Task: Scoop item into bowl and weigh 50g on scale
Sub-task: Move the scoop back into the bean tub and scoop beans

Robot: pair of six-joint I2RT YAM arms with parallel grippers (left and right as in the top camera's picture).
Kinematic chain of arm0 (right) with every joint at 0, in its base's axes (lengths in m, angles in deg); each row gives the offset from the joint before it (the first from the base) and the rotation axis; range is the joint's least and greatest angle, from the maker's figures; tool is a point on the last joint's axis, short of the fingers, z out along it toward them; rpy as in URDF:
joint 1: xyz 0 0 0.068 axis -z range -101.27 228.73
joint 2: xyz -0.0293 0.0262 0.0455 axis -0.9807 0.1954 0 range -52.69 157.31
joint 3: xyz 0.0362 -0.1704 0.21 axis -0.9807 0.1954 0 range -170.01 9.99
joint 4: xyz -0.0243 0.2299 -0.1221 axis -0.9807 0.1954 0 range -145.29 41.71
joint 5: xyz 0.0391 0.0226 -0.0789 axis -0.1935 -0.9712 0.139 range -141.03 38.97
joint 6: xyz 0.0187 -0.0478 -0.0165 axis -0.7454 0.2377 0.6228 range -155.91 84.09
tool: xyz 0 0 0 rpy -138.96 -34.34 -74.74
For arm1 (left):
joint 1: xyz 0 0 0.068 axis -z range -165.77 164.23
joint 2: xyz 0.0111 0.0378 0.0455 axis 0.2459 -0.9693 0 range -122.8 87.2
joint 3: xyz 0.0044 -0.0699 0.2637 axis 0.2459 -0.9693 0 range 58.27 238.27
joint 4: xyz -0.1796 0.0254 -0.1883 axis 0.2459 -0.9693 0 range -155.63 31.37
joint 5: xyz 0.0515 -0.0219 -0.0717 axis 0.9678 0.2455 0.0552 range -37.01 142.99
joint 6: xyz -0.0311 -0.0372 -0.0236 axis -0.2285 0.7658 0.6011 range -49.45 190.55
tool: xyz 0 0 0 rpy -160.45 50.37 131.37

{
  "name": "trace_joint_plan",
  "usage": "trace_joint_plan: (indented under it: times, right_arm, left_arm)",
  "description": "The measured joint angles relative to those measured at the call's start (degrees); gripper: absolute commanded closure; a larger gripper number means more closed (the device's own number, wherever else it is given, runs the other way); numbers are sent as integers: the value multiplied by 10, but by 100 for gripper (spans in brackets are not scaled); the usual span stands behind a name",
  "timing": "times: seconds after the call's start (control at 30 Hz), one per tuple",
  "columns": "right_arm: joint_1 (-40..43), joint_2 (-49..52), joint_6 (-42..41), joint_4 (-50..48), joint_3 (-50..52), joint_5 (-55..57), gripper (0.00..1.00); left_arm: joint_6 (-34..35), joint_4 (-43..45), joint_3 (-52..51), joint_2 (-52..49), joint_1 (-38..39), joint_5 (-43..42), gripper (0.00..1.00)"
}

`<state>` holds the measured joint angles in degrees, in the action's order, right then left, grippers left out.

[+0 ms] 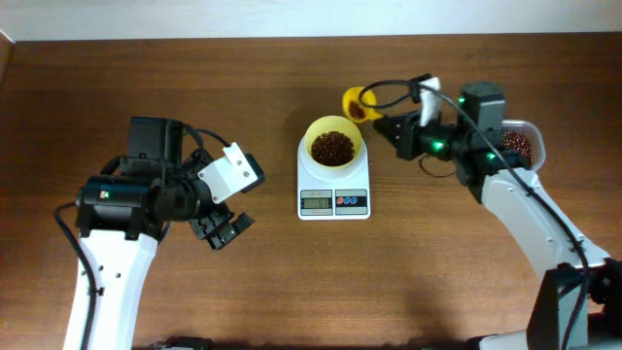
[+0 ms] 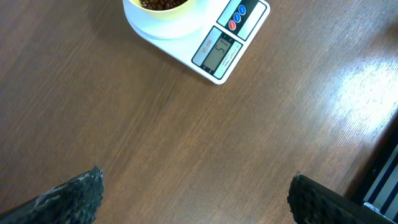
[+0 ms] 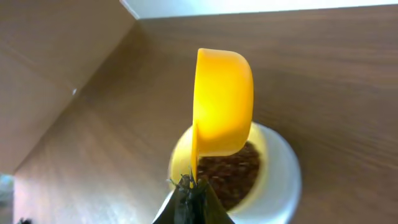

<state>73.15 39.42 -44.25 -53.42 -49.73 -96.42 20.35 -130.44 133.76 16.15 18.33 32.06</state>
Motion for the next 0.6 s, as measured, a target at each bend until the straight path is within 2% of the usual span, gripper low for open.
trace_joint_plan:
  times: [0.27,0.6]
  right_arm:
    - [133,0,-3,15,0,0,96]
    - [290,0,3,138,0,0,96]
  left_arm:
    - [0,0,0,0,0,0,1]
    - [0,0,0,0,0,0,1]
